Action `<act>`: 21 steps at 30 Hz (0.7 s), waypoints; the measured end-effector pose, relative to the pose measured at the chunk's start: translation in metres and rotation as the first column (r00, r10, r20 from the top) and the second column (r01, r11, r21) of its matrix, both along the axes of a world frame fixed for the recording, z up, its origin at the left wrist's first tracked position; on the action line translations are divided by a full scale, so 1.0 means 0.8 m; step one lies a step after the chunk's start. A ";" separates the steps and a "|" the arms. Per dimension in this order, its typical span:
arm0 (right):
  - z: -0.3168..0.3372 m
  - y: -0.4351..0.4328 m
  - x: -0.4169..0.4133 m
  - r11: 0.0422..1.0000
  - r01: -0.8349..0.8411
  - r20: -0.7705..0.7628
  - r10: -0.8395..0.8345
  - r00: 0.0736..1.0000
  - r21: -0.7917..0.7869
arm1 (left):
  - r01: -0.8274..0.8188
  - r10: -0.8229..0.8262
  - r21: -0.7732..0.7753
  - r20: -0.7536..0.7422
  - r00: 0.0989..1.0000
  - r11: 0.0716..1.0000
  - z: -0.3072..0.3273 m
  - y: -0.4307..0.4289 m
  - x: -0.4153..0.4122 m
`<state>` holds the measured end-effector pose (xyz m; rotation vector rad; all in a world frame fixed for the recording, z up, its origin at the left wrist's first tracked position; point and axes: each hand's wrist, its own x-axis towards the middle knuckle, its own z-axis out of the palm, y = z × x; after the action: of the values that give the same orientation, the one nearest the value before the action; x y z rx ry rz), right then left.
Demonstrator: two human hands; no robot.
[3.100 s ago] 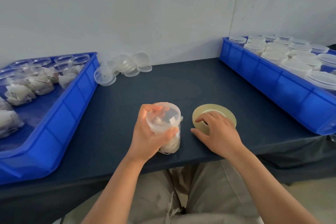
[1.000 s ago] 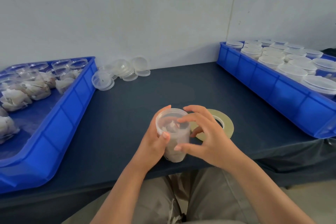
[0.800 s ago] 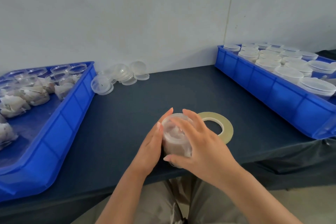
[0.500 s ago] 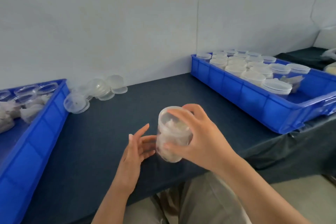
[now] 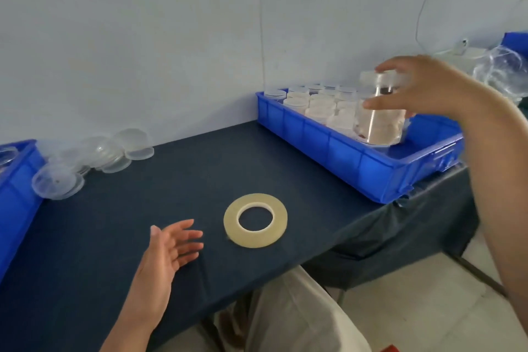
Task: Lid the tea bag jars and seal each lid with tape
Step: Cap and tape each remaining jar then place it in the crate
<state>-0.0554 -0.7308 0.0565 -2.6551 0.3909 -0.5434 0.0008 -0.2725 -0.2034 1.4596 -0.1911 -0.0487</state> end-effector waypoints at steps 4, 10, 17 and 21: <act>-0.031 -0.049 0.004 0.980 0.033 -0.073 -0.019 0.997 0.198 | 0.002 -0.002 0.015 0.000 1.000 1.000 -0.002 0.002 0.000; -0.070 -0.093 0.031 0.994 0.096 -0.099 -0.091 0.991 0.051 | -0.006 0.006 0.028 -0.007 1.000 1.000 -0.007 0.002 0.005; -0.133 -0.099 0.075 0.990 0.112 -0.316 -0.132 0.940 -0.082 | -0.005 0.006 0.056 -0.011 1.000 0.998 -0.010 0.002 0.007; -0.146 -0.098 0.103 0.992 0.087 -0.402 -0.115 0.909 -0.086 | 0.002 -0.001 0.064 -0.018 1.000 0.998 -0.009 0.003 0.007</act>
<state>0.0268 -0.8092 -0.0606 -2.8184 0.6430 -0.0224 0.0063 -0.2699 -0.2104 1.5227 -0.1769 -0.0699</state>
